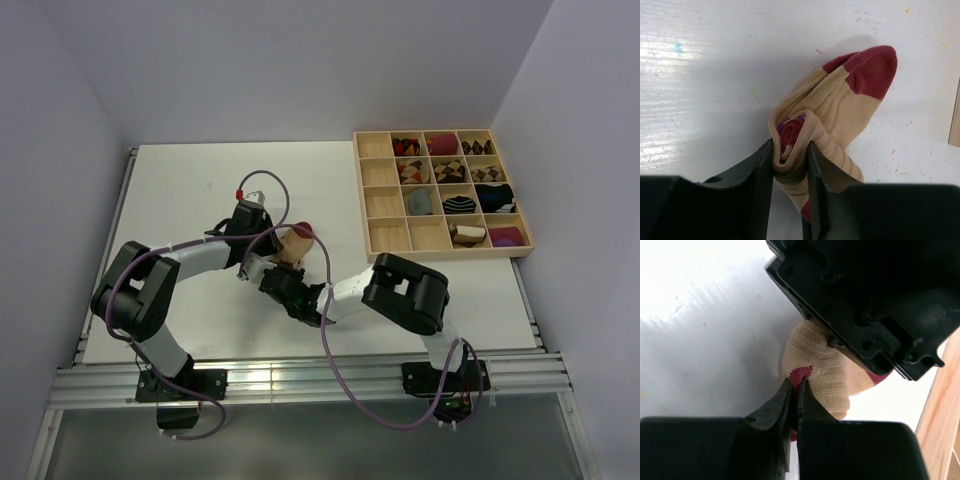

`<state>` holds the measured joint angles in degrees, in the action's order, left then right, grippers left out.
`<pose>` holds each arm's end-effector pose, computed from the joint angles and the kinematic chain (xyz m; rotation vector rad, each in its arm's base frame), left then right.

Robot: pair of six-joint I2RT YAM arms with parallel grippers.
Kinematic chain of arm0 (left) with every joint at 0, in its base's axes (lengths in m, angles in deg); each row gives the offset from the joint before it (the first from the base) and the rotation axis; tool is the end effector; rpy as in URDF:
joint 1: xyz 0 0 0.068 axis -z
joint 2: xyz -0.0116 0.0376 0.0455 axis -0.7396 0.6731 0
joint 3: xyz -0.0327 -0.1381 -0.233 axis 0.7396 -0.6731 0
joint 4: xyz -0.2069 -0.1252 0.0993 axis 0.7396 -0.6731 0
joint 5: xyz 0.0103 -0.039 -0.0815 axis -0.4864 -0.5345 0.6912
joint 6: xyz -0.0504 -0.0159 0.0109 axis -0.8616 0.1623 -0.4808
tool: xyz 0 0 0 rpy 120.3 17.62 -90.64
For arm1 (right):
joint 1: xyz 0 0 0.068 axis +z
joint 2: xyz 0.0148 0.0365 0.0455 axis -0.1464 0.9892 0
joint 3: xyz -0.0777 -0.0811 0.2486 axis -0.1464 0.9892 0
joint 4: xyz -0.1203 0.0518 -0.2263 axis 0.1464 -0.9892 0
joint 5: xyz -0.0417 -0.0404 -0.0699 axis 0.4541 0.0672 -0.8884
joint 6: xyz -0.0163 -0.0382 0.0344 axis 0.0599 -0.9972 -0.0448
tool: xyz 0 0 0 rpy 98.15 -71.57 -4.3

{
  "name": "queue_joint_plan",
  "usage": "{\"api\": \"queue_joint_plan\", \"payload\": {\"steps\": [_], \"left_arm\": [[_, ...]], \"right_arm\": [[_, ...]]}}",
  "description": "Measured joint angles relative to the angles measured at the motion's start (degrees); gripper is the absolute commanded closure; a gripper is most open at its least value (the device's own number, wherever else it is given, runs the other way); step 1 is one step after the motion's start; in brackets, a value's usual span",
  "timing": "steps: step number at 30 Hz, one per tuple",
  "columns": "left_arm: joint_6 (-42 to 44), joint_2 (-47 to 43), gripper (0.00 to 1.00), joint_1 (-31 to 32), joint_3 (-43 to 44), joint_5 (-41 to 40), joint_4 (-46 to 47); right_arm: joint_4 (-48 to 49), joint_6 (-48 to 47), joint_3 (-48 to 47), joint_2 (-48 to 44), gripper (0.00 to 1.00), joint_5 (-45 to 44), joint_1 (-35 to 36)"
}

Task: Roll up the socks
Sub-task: Roll the sock at the center of the board.

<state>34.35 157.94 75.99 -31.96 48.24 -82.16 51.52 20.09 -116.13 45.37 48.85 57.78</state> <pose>0.2953 -0.1589 0.1598 -0.2042 2.4318 -0.5403 0.1804 0.3579 0.1194 -1.1585 1.6310 -0.1981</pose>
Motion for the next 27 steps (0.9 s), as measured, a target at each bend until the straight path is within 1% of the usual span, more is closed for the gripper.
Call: {"api": "queue_joint_plan", "payload": {"steps": [1, 6, 10, 16, 19, 22, 27], "left_arm": [[0.2, -0.2, 0.56, -0.1, 0.0, 0.1, 0.0], [0.8, -2.6, 0.39, -0.2, -1.2, -0.8, -1.8], [0.4, -5.6, 0.36, -0.5, -2.9, -1.3, -3.2], [-2.8, -15.3, 0.32, -4.3, -9.8, -1.1, -3.8], [-3.8, -18.6, 0.32, -5.6, -11.5, -1.2, -3.8], [-4.0, -19.3, 0.33, -5.7, -11.9, -0.6, -3.5], [-4.8, -18.1, 0.34, -5.7, -12.1, 1.7, -2.7]], "right_arm": [[-0.5, 0.4, 0.2, -0.5, 1.0, 0.9, -0.2], [-5.1, 5.2, 1.1, -4.3, 1.0, 7.8, -2.8], [-10.2, 8.7, 1.5, -7.7, 1.0, 14.1, -5.1], [-17.7, 13.9, 1.8, -12.7, 1.0, 24.9, -8.5], [-21.7, 16.2, 1.7, -15.1, 1.0, 30.9, -10.4], [-26.0, 18.4, 0.5, -16.2, 1.0, 37.0, -12.2], [-32.4, 22.0, -4.0, -15.5, 1.0, 48.7, -15.9]]}}
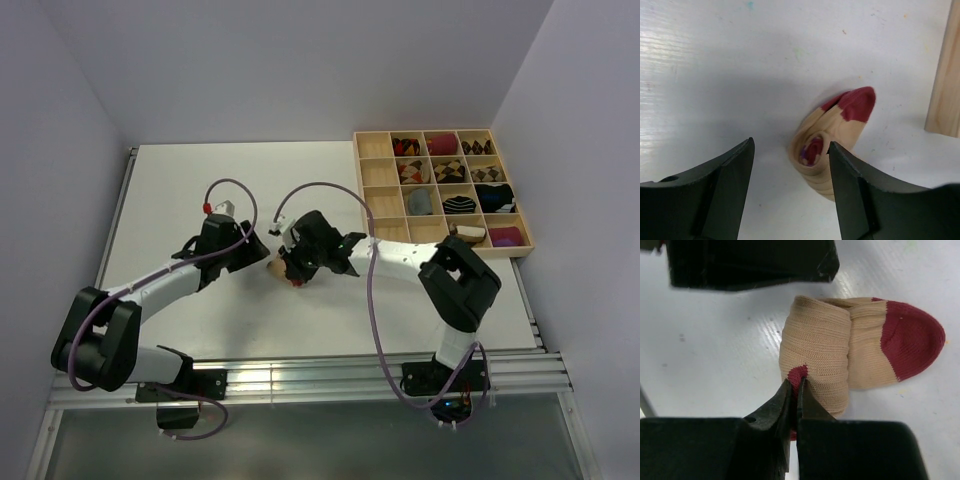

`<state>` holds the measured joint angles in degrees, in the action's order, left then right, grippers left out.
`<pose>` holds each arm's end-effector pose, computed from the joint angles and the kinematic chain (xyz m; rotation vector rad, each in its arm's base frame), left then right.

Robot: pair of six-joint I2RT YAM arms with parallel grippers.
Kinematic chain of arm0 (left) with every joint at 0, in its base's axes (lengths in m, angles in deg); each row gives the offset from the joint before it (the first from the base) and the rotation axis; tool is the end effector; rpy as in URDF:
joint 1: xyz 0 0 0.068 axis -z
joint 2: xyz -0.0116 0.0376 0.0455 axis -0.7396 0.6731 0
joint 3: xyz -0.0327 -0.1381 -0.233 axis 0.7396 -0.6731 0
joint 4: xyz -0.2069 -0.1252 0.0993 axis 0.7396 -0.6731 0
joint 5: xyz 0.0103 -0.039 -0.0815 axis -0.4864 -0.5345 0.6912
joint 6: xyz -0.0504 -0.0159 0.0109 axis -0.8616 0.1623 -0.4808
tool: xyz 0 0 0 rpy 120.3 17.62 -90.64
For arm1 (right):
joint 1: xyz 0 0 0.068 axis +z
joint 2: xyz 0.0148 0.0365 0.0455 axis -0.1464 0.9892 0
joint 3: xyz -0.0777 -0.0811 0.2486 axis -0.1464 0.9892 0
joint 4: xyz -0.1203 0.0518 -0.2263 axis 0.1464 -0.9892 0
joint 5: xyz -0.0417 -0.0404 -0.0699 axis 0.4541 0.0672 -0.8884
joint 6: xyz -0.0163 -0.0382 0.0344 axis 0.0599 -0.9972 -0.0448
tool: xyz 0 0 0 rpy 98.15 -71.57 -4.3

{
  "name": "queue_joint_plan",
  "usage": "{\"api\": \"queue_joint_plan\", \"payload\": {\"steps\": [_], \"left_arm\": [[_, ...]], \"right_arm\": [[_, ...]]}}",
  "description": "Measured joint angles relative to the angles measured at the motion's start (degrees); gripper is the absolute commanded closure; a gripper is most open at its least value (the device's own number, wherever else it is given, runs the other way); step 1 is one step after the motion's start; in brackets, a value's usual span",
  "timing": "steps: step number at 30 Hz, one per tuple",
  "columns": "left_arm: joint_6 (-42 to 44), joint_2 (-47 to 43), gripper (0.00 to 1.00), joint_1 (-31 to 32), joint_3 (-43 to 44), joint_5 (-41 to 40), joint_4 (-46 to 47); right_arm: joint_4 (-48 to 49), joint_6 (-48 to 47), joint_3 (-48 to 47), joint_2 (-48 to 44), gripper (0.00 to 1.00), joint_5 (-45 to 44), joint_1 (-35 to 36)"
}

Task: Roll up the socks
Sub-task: Roll the sock at the center of the board.

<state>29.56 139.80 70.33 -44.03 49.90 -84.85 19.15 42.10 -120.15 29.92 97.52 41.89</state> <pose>0.2489 -0.1049 0.1831 -0.4009 2.3558 -0.5969 0.2318 0.2921 0.1882 -1.1889 2.0858 0.6653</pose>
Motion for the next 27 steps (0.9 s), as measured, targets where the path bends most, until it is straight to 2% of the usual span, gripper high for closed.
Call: {"api": "queue_joint_plan", "payload": {"steps": [9, 15, 18, 27], "left_arm": [[-3.1, -1.2, 0.3, 0.0, -5.3, 6.1, 5.0], [-5.2, -4.6, 0.24, 0.1, -10.1, 8.4, 7.5], [-5.7, -5.6, 0.2, 0.0, -11.6, 8.9, 8.8], [-7.7, -5.7, 0.19, 0.1, -12.8, 9.4, 14.1]], "right_arm": [[-6.5, 7.1, -8.3, 8.7, 1.0, 21.1, -8.6], [-6.4, 12.5, -10.7, 14.4, 1.0, 33.7, -12.8], [-6.2, 14.5, -10.7, 15.3, 1.0, 37.1, -14.3], [-7.7, 17.7, -12.8, 17.1, 1.0, 41.7, -16.5]]}}
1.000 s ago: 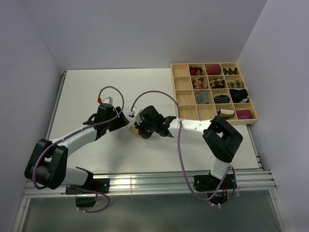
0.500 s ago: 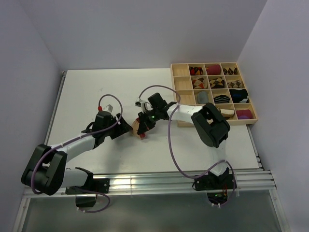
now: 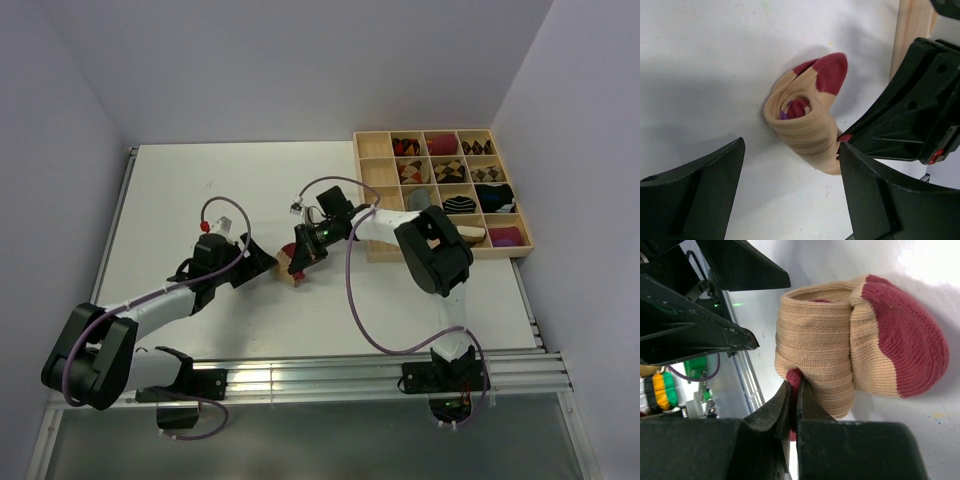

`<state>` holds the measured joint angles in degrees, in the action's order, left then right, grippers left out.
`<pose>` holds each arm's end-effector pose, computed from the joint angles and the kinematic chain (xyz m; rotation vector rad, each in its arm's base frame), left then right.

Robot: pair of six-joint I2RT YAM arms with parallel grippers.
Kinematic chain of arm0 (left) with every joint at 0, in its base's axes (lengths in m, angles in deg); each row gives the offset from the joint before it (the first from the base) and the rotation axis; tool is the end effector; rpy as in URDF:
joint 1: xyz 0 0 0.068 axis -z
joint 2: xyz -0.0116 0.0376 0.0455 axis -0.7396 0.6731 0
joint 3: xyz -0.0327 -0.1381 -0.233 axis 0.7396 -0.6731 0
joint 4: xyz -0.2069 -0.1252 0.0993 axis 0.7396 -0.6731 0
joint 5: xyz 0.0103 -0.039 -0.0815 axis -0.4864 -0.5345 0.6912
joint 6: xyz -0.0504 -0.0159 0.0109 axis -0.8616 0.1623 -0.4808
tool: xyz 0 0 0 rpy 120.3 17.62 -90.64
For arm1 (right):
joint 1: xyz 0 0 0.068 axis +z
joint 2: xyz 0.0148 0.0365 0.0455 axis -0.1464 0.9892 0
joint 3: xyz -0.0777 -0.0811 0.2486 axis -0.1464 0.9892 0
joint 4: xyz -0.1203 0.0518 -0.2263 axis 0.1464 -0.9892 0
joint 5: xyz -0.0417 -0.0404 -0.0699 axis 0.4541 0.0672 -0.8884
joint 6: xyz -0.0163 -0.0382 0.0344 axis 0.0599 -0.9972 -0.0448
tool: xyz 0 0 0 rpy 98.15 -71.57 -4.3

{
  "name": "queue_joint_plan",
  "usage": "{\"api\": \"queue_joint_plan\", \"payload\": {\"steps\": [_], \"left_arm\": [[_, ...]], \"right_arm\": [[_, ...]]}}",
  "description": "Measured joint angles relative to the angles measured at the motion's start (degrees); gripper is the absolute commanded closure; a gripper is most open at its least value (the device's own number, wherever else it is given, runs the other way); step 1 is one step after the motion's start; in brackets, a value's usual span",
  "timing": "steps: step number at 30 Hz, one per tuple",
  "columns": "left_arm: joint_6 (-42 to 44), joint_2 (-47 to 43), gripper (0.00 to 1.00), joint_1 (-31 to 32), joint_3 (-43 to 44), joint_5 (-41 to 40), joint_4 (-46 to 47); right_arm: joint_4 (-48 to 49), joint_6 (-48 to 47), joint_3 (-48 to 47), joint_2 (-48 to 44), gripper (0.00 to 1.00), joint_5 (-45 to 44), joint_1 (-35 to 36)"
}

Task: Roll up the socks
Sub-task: Roll the sock at the center of the board.

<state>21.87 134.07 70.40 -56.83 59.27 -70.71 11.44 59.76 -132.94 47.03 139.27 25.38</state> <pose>0.2158 -0.0976 0.1603 -0.4439 2.2881 -0.8961 0.3268 0.2539 0.1429 -0.8429 2.4535 1.5398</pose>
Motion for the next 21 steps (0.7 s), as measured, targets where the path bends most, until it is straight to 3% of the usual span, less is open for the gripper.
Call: {"api": "queue_joint_plan", "payload": {"steps": [10, 21], "left_arm": [[-2.9, 1.7, 0.2, 0.0, -1.4, 3.0, 6.1], [-5.4, 5.9, 0.21, 0.0, -1.9, 3.7, 6.9]], "right_arm": [[1.9, 5.2, -0.6, 1.9, 1.0, 5.0, -1.0], [6.8, 10.8, -0.6, 5.7, 1.0, 9.0, -2.8]]}}
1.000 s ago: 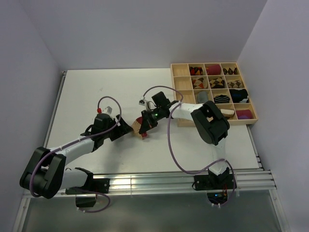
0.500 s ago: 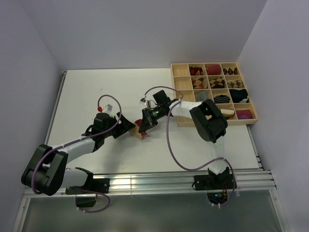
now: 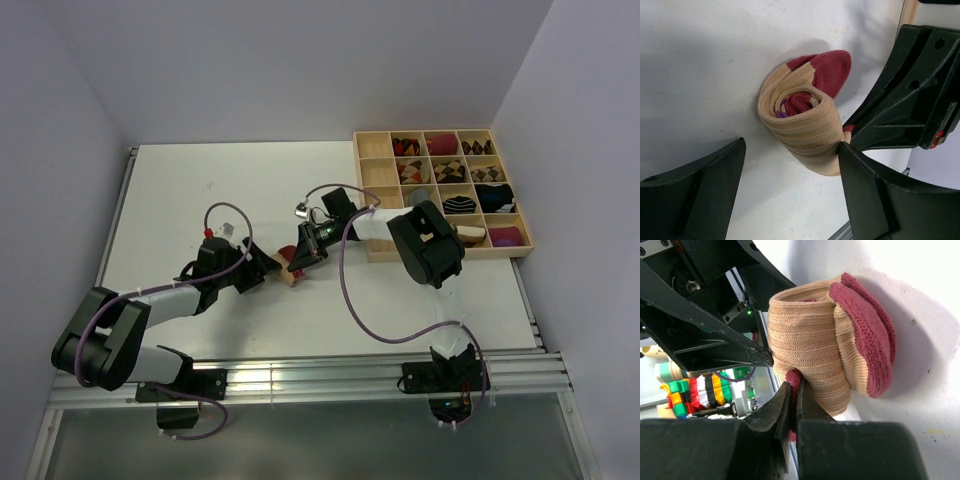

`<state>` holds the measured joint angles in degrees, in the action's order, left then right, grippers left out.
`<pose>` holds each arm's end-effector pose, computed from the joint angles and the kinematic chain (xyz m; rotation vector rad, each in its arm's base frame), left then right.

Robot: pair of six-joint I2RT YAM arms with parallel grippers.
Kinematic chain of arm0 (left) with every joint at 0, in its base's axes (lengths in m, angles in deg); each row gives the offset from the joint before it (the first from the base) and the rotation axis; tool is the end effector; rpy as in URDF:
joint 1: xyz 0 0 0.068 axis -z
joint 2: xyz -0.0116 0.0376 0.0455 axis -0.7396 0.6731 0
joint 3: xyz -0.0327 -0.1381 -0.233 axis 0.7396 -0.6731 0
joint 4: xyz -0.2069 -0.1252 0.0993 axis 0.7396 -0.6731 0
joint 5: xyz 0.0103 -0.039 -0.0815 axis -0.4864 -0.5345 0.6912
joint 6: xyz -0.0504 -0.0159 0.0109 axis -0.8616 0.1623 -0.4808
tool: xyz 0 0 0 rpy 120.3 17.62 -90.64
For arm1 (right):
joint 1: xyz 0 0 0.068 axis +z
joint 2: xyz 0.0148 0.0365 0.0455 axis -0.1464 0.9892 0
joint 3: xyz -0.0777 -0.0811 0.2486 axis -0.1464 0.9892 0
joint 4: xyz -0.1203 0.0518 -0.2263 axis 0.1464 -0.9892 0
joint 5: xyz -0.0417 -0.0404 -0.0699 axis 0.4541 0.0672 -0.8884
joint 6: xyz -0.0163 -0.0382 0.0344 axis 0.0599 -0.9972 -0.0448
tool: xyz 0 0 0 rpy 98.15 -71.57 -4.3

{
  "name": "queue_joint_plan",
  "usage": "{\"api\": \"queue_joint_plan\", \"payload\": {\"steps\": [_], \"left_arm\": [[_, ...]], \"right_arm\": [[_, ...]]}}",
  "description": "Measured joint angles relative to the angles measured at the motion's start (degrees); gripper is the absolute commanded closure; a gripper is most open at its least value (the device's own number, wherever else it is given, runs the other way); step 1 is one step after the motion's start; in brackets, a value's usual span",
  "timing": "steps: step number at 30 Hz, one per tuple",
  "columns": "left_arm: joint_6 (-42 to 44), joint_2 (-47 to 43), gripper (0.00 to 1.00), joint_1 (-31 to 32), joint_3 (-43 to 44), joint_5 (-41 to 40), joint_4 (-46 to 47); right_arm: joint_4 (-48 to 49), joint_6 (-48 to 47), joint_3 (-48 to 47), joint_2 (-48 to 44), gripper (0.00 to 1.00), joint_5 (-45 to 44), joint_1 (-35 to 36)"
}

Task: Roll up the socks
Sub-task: Roll the sock at the center of the board.

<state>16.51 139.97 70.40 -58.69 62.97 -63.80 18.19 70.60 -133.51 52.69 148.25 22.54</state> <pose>0.2185 -0.1012 0.1394 -0.5261 2.3226 -0.9997 0.3459 0.2449 0.1164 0.6451 -2.4996 -1.7810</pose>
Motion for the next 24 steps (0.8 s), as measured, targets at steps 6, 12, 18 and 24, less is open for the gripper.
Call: {"api": "queue_joint_plan", "payload": {"steps": [6, 12, 18, 24], "left_arm": [[-2.5, 1.1, 0.21, 0.0, -0.1, -1.1, 2.8], [-4.5, 5.4, 0.29, 0.0, 0.2, -1.0, 8.0], [-5.9, 8.3, 0.61, 0.0, 1.1, -1.0, 9.1], [-4.5, 8.5, 0.78, 0.5, 6.1, -2.0, 0.5]], "right_arm": [[1.1, 0.9, 0.0, 0.5, 1.0, 0.4, -0.3], [1.6, 1.5, 0.0, 1.1, 1.0, 1.0, -0.4], [1.9, 1.4, 0.0, 1.1, 0.96, 0.2, -0.4], [3.2, 0.1, 2.5, -2.0, 0.7, -4.1, -0.2]]}}
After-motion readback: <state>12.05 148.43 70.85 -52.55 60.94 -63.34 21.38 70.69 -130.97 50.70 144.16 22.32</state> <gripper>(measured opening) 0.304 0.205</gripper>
